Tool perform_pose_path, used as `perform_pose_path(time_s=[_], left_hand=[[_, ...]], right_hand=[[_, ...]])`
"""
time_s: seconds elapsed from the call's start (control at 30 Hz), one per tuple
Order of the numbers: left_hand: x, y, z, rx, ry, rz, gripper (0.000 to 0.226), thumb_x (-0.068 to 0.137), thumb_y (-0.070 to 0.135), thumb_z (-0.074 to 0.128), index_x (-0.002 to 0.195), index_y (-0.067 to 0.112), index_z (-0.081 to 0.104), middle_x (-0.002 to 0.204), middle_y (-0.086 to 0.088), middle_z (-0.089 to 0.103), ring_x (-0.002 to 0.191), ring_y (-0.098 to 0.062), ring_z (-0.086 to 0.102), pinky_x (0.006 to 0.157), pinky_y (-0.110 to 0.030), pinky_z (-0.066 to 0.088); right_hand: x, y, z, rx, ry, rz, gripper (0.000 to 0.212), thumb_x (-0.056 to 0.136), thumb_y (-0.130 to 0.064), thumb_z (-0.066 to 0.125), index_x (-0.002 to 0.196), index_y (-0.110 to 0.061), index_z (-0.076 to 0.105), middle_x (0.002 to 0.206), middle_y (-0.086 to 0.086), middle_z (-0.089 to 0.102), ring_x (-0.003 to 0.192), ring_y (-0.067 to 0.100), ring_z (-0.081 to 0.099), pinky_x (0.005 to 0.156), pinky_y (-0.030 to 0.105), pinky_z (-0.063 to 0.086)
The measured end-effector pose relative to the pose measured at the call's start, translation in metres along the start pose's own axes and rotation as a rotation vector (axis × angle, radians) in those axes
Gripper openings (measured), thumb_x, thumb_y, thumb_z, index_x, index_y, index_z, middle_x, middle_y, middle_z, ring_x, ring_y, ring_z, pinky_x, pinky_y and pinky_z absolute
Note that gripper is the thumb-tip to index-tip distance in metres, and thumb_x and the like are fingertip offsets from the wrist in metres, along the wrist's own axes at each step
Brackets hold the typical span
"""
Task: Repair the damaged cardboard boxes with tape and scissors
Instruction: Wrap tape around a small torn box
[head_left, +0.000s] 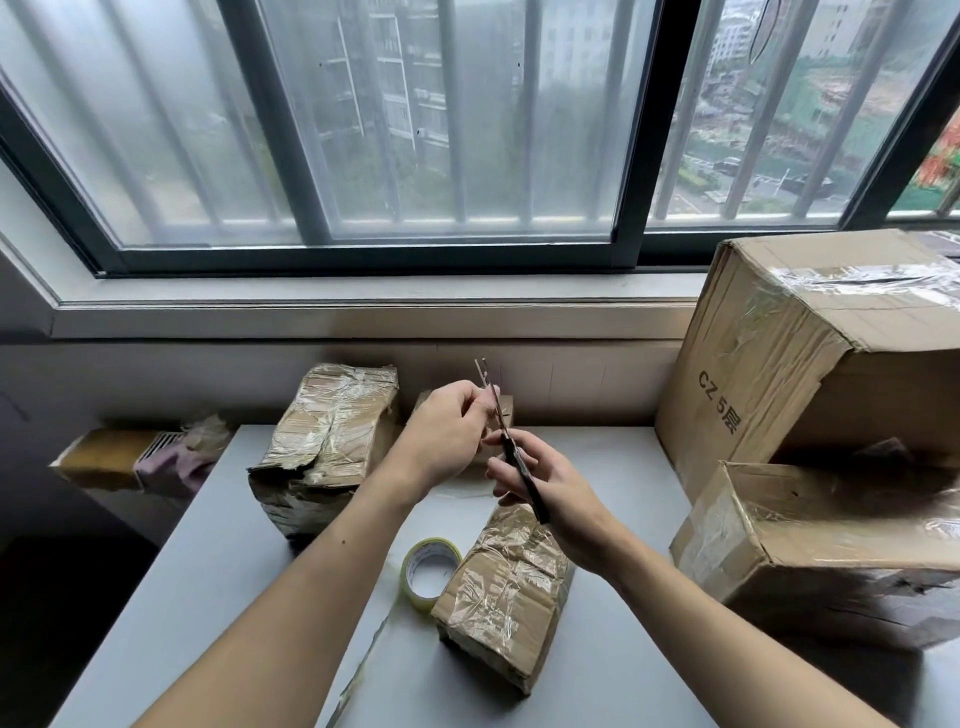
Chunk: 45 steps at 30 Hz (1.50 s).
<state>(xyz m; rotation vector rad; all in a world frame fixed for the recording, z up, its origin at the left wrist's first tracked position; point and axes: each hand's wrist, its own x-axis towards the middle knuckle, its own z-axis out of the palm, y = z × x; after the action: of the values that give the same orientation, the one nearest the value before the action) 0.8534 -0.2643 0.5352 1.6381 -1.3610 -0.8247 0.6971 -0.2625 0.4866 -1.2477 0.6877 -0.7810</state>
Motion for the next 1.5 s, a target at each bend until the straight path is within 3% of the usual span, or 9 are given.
perform_pose_path(time_s=[0.13,0.27,0.4,0.5,0.67,0.8,0.93,1.17,1.5], left_hand=[[-0.001,0.001,-0.002,0.024,0.027,0.068,0.033,0.099,0.032,0.056,0.073,0.012,0.058,0.069,-0.017,0.063,0.063,-0.016,0.053,0.067,-0.042,0.049],[-0.005,0.006,-0.009,0.045,0.039,0.126,0.030,0.098,0.024,0.060,0.069,0.016,0.058,0.050,0.012,0.052,0.049,-0.004,0.042,0.052,-0.021,0.035],[-0.002,0.006,-0.026,-0.522,-0.142,-0.143,0.026,0.095,0.017,0.060,0.071,0.010,0.058,0.055,0.002,0.050,0.046,-0.007,0.041,0.043,-0.014,0.033],[0.007,0.005,-0.056,-0.635,-0.093,-0.206,0.027,0.091,0.015,0.062,0.066,0.015,0.055,0.058,0.000,0.051,0.046,-0.008,0.041,0.043,-0.014,0.030],[0.008,0.008,-0.055,-0.358,-0.055,-0.135,0.015,0.088,0.016,0.071,0.079,0.014,0.060,0.073,-0.005,0.069,0.056,-0.012,0.060,0.049,-0.015,0.041],[0.010,0.012,-0.047,-0.042,0.075,0.102,0.014,0.091,0.028,0.070,0.084,0.016,0.070,0.082,-0.004,0.072,0.071,-0.014,0.063,0.066,-0.024,0.051],[0.016,0.012,-0.047,0.188,0.029,0.338,0.014,0.090,0.026,0.071,0.102,0.020,0.074,0.097,0.007,0.069,0.084,-0.004,0.064,0.075,-0.012,0.046],[0.024,-0.004,-0.042,0.596,-0.070,0.451,0.009,0.087,0.024,0.073,0.085,0.015,0.073,0.087,0.005,0.066,0.084,-0.014,0.059,0.081,-0.034,0.048],[0.020,-0.027,-0.035,0.696,0.115,0.743,0.015,0.087,0.029,0.064,0.077,0.019,0.070,0.086,0.012,0.068,0.074,-0.012,0.059,0.073,-0.033,0.041]], right_hand=[[0.001,0.005,0.001,-0.118,0.080,-0.068,0.031,0.088,-0.018,0.076,0.116,-0.017,0.063,0.074,-0.018,0.057,0.073,0.003,0.049,0.072,0.016,0.040],[0.003,0.001,-0.003,-0.180,0.063,-0.088,0.031,0.088,-0.012,0.075,0.115,-0.011,0.060,0.072,-0.019,0.056,0.067,0.001,0.047,0.066,0.014,0.039],[0.003,-0.010,-0.025,-0.297,0.032,-0.036,0.036,0.086,-0.014,0.078,0.116,-0.014,0.056,0.082,-0.016,0.056,0.072,0.002,0.048,0.073,0.013,0.042],[-0.003,-0.009,-0.050,-0.528,0.078,-0.045,0.040,0.081,-0.022,0.084,0.109,-0.026,0.056,0.090,-0.010,0.055,0.078,0.001,0.047,0.079,0.013,0.041],[0.008,0.004,-0.048,-0.747,0.165,-0.270,0.047,0.075,-0.030,0.088,0.111,-0.026,0.057,0.101,-0.009,0.056,0.094,0.003,0.051,0.087,0.014,0.038],[0.016,0.009,-0.047,-1.012,0.247,-0.405,0.054,0.076,-0.044,0.080,0.120,-0.021,0.059,0.109,-0.005,0.054,0.101,0.013,0.046,0.091,0.022,0.038],[0.018,0.006,-0.044,-1.268,0.230,-0.455,0.056,0.078,-0.047,0.075,0.123,-0.021,0.057,0.110,-0.002,0.051,0.099,0.019,0.043,0.088,0.028,0.040],[0.018,0.000,-0.042,-1.396,0.215,-0.508,0.053,0.079,-0.045,0.074,0.122,-0.021,0.059,0.105,0.001,0.053,0.095,0.024,0.046,0.083,0.036,0.043],[0.020,-0.003,-0.043,-1.377,0.150,-0.410,0.059,0.079,-0.049,0.074,0.128,-0.023,0.057,0.111,-0.001,0.053,0.101,0.022,0.044,0.088,0.032,0.041]])
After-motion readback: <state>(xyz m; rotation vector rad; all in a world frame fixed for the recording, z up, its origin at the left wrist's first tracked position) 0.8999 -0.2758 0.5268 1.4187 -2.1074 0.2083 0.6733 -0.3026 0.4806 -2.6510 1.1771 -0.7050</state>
